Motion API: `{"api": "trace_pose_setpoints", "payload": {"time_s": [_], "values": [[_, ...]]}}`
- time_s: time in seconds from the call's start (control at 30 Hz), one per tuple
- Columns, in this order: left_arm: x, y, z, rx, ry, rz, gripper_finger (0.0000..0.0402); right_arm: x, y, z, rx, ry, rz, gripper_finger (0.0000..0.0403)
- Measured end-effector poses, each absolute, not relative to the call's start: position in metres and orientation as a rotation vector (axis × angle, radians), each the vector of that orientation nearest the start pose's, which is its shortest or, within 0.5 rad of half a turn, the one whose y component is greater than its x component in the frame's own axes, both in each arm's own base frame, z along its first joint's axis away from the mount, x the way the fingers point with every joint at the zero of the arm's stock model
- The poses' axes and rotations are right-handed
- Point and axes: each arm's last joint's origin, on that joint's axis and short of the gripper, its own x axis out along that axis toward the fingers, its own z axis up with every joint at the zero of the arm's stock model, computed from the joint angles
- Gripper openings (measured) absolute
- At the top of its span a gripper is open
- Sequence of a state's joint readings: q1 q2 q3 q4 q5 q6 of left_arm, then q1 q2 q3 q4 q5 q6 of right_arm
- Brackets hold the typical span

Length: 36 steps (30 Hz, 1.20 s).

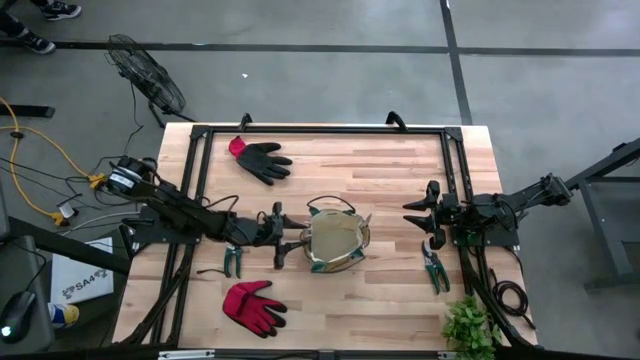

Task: Pick & Place Garden tools in Gardening bag
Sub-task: Put the green shear scissors into the gardening bag

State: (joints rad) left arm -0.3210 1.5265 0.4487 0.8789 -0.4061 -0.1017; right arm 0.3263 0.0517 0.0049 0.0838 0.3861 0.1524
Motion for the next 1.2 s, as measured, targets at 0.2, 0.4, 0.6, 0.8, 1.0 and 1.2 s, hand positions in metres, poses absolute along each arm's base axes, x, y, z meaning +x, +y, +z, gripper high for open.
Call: {"api": "trace_pose_setpoints", "payload": {"time_s": [0.2,0.4,0.6,0.8,1.0,1.2], "values": [[0.242,-0.072,0.162,-0.026,0.2,0.09,0.0204,0.097,0.021,0.169,0.166,-0.04,-0.057,0.0137],[0.227,-0.071,0.166,-0.02,0.188,0.106,0.0204,0.097,0.021,0.169,0.166,-0.04,-0.057,0.0137],[0.207,-0.069,0.176,-0.031,0.166,0.12,0.0204,0.097,0.021,0.169,0.166,-0.04,-0.057,0.0137],[0.186,-0.065,0.187,-0.05,0.198,0.233,0.0204,0.097,0.021,0.169,0.165,-0.04,-0.057,0.0137],[0.171,-0.05,0.189,-0.202,0.255,0.337,0.0204,0.097,0.021,0.169,0.166,-0.04,-0.057,0.0137],[0.165,-0.046,0.184,-0.397,0.32,0.325,0.0204,0.097,0.021,0.169,0.166,-0.04,-0.057,0.0137]]}}
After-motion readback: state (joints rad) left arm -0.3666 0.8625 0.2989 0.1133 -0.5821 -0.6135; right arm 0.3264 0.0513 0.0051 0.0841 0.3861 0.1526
